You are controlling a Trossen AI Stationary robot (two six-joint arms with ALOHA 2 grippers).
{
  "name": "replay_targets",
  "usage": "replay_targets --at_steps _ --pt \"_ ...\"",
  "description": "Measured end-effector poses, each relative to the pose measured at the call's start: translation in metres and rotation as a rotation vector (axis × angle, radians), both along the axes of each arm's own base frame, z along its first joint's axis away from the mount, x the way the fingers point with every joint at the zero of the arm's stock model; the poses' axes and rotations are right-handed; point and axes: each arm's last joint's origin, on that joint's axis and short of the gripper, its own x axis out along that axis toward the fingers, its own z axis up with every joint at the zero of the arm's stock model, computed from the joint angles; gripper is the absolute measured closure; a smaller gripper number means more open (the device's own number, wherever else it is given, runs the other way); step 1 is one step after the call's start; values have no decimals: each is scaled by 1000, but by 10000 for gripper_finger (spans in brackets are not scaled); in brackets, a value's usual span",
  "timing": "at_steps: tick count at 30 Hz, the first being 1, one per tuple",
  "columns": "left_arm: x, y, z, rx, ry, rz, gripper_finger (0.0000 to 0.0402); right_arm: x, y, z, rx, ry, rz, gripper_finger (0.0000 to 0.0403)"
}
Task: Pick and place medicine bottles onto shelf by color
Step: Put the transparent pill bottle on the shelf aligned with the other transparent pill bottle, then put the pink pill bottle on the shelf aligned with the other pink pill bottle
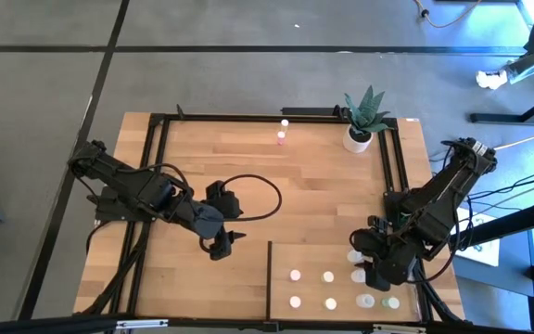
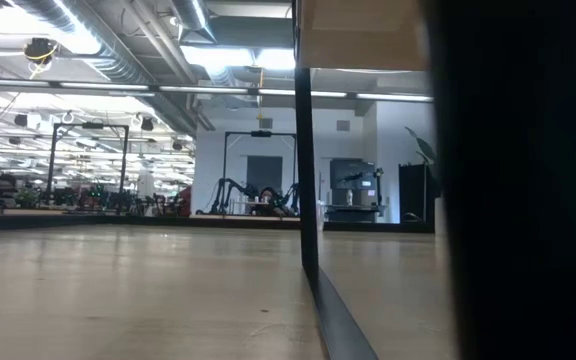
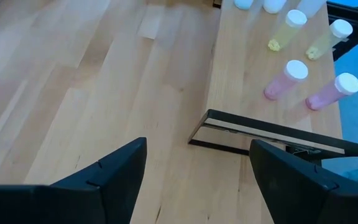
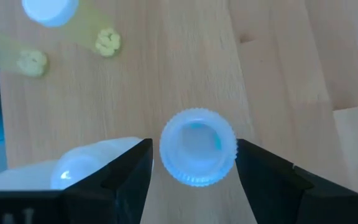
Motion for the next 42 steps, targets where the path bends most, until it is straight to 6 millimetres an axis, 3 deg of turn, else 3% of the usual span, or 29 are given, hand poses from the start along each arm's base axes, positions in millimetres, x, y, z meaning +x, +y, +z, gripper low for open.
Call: replay_targets --at_steps 9,18,23,29,35,42 --pt "0 0 0 0 0 0 123 -1 -7 13 40 -32 -11 175" --pt "1 2 0 0 0 6 123 -5 -14 55 57 -198 39 175" --pt "6 15 0 7 -3 60 123 -7 -22 81 12 -343 14 175" --pt "17 49 0 40 20 83 123 -10 -30 114 -44 -500 -22 175" --pt "26 104 -1 89 50 146 123 -9 -44 140 -188 -644 -90 175" --pt "29 173 -7 72 102 66 123 3 -65 149 -307 -679 -189 175"
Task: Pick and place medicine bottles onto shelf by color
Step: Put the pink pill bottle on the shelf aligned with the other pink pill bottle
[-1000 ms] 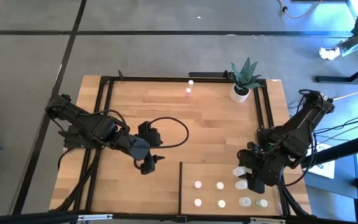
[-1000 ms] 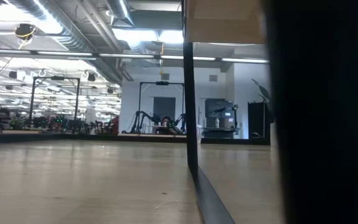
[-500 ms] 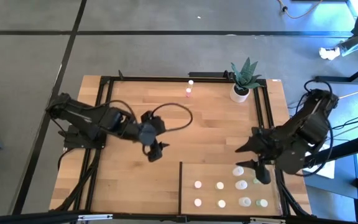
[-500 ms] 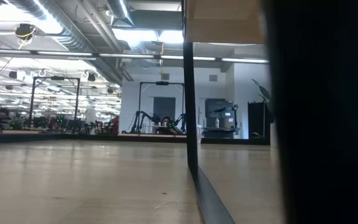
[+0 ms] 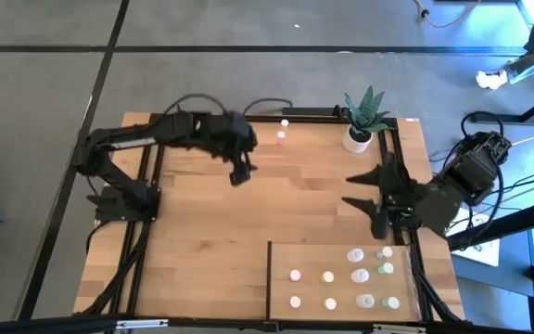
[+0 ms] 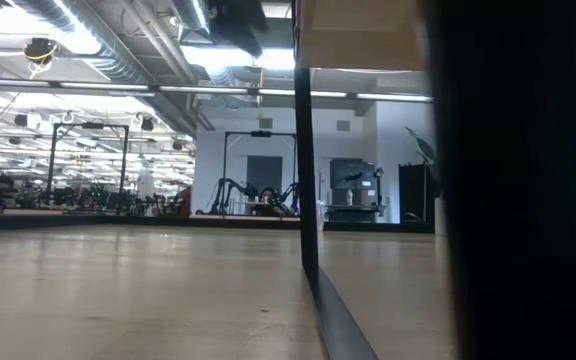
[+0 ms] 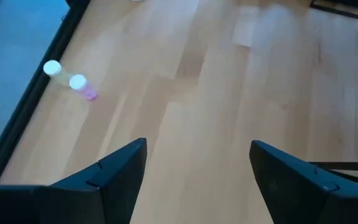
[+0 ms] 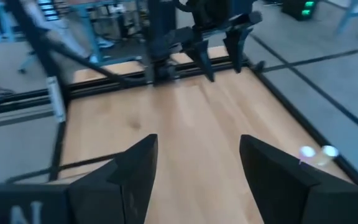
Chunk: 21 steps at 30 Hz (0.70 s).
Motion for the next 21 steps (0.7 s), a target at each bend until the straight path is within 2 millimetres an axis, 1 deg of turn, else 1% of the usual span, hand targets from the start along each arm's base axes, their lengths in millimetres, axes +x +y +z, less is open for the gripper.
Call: replay_targets --at_steps 5,9,12,15,21 --pt "1 54 -12 -15 8 -39 123 10 -15 0 -2 -6 -96 175" --pt "8 86 -30 6 36 -153 123 18 -28 3 -33 -28 -177 175" --pt "12 104 -44 3 47 -199 123 24 -38 6 -42 -51 -225 175" --pt "21 121 -61 -18 55 -173 123 31 -48 7 -60 -56 -271 175" --pt "40 144 -97 -61 82 -122 123 48 -65 1 -79 -25 -360 175"
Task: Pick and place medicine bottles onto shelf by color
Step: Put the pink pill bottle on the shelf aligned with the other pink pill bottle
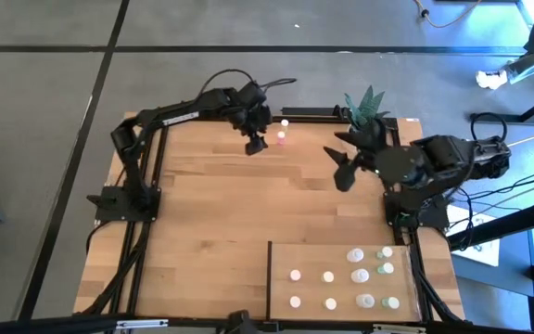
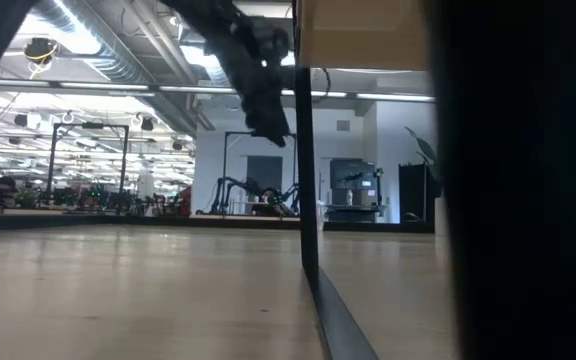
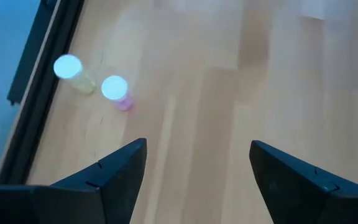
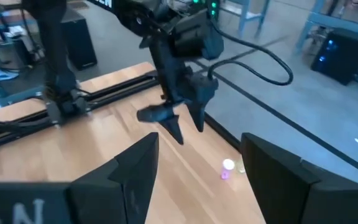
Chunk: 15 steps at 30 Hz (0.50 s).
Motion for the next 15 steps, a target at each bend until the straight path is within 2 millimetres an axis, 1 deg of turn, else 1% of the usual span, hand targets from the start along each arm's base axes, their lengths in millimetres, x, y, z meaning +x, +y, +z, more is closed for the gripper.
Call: replay_targets --at_steps 3,6,11,15 --pt "8 7 -15 -37 5 65 123 7 -6 -3 10 12 -18 175" --pt "14 11 -24 -67 2 108 123 10 -12 -4 8 18 -49 175" --pt "14 14 -27 -11 5 2 123 12 -22 -4 -9 34 -86 175" --pt "2 30 -28 -42 -21 -46 123 13 -28 -5 -11 60 -66 175"
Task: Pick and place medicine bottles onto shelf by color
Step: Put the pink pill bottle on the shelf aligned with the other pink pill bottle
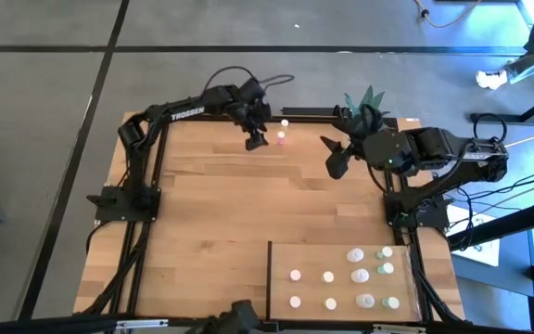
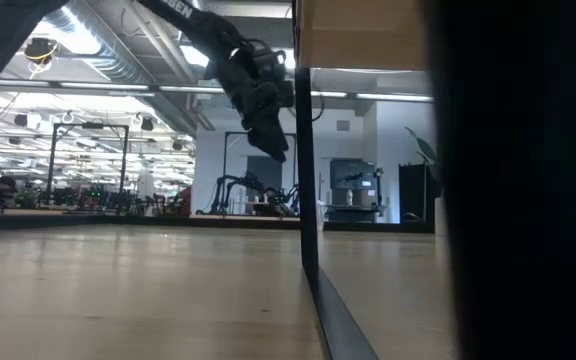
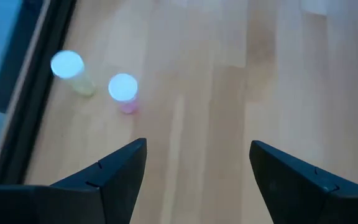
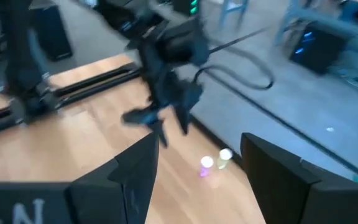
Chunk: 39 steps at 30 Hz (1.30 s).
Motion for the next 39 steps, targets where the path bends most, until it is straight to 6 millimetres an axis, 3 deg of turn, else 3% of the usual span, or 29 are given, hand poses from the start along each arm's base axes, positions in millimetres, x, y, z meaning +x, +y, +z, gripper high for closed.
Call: replay_targets --at_steps 7,13,20,30,39 --pt "-22 26 5 -130 -127 -44 123 5 -12 -3 54 73 149 175" --pt "-22 22 2 -105 -127 -111 123 8 -28 -6 113 124 294 175" --pt "-21 24 2 -89 -140 -110 123 28 -50 -21 131 227 407 175" --pt "-24 26 -41 -14 -207 -135 123 40 -67 -32 170 256 346 175" --pt "-12 20 -58 162 -305 -115 123 40 -67 -32 186 239 333 175"
